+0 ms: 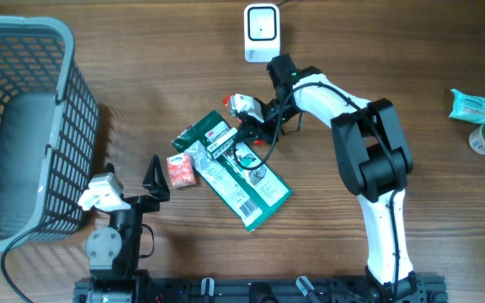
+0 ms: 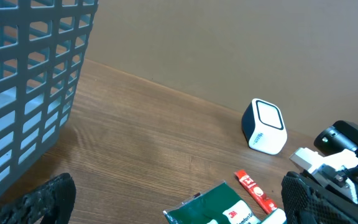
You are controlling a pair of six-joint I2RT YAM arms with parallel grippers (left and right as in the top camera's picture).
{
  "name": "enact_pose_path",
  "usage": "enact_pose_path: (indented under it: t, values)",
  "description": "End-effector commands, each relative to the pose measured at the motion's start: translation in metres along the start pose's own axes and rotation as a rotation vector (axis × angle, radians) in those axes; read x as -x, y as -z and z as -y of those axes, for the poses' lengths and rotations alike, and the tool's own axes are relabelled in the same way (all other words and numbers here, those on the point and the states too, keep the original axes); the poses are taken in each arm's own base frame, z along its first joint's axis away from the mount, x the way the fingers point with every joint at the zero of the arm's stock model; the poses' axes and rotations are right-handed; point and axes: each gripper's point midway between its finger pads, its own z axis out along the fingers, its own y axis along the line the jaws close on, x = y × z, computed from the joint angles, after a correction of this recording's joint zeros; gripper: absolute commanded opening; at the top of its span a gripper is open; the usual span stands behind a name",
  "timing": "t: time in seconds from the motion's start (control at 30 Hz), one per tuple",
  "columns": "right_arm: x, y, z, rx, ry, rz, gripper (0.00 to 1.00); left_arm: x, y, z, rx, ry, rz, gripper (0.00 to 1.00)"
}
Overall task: Scan the item barcode
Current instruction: 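Lift the AXE box and hold its barcode under the scanner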
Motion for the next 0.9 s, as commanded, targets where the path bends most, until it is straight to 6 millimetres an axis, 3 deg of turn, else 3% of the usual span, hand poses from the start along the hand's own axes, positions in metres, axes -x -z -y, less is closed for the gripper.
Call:
enact_pose_path:
  t: [0.0,0.13,0.23,0.37,0.47,0.53,0.6,0.7,0.8,0.87]
  values:
    - [0.044,0.031,-0.013,-0.01,0.024,0.066,0.04,-0.001,0.0,0.001,-0.009,-0.012,0.002,1.0]
    - [0.082,0.062,-0.035,-0.031,-0.059,0.092,0.04,-0.001,0.0,0.001,-0.009,-0.012,0.002,1.0]
    - [0.097,0.069,-0.021,-0.062,-0.509,0.15,0.04,-0.001,0.0,0.001,-0.009,-0.012,0.002,1.0]
    - [0.102,0.073,-0.017,-0.023,-0.949,0.195,0.04,-0.001,0.0,0.001,-0.009,-0.012,0.002,1.0]
    - [0.122,0.087,0.013,-0.032,-1.227,0.33,0.04,-0.001,0.0,0.001,-0.009,-0.012,0.002,1.0]
    - [0.148,0.11,0.034,0.015,-1.307,0.478,0.04,-0.001,0.0,0.001,-0.009,-0.012,0.002,1.0]
    - [0.158,0.13,0.05,0.023,-1.391,0.574,0.04,-0.001,0.0,0.001,-0.009,-0.012,0.002,1.0]
    - [0.15,0.17,0.091,0.091,-1.636,0.766,0.04,-0.001,0.0,0.001,-0.009,-0.012,0.002,1.0]
    - [0.127,0.178,0.122,0.204,-1.76,0.856,0.04,-0.001,0.0,0.001,-0.009,-0.012,0.002,1.0]
    - [0.105,0.167,0.141,0.305,-1.894,0.884,0.04,-0.001,0.0,0.001,-0.009,-0.012,0.002,1.0]
